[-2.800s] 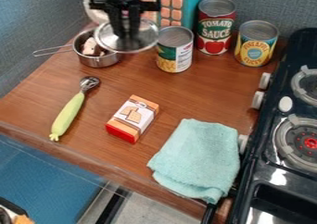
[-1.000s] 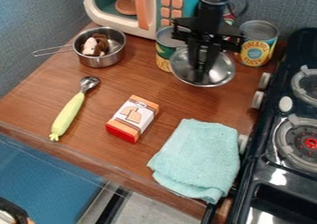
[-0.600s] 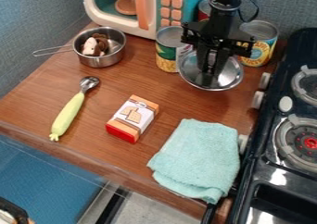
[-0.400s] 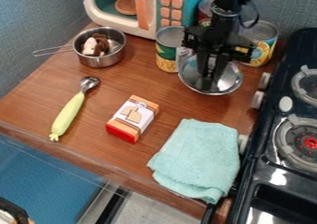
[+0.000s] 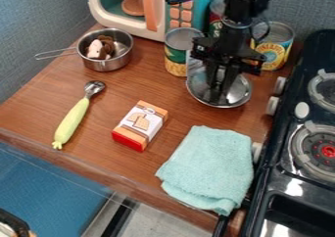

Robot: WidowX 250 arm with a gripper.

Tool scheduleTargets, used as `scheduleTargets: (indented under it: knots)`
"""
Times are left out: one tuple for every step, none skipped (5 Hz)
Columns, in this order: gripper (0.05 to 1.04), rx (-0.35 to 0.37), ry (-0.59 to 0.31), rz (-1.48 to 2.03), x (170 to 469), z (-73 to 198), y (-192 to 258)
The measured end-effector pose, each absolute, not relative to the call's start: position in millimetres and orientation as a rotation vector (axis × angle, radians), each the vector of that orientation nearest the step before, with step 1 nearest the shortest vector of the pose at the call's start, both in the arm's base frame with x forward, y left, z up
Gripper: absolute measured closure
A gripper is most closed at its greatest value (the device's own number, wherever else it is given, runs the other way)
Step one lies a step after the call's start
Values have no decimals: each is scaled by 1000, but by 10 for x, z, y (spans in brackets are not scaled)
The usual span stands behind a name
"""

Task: Move the silver lid from the silver bowl to the table

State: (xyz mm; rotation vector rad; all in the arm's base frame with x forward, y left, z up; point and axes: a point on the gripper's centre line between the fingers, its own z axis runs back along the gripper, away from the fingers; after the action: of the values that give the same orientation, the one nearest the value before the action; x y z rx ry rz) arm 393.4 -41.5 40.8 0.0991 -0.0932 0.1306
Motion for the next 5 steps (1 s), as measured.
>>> scheduleTargets:
  knots:
    - [799,107,-70,149,3933,331,-327]
    - [742,105,-58,159,3922,306,-301]
    - [440,107,-42,166,3900,299,-283]
    - [146,103,-41,164,3903,305,-289]
    - [78,104,-27,167,3879,326,-283]
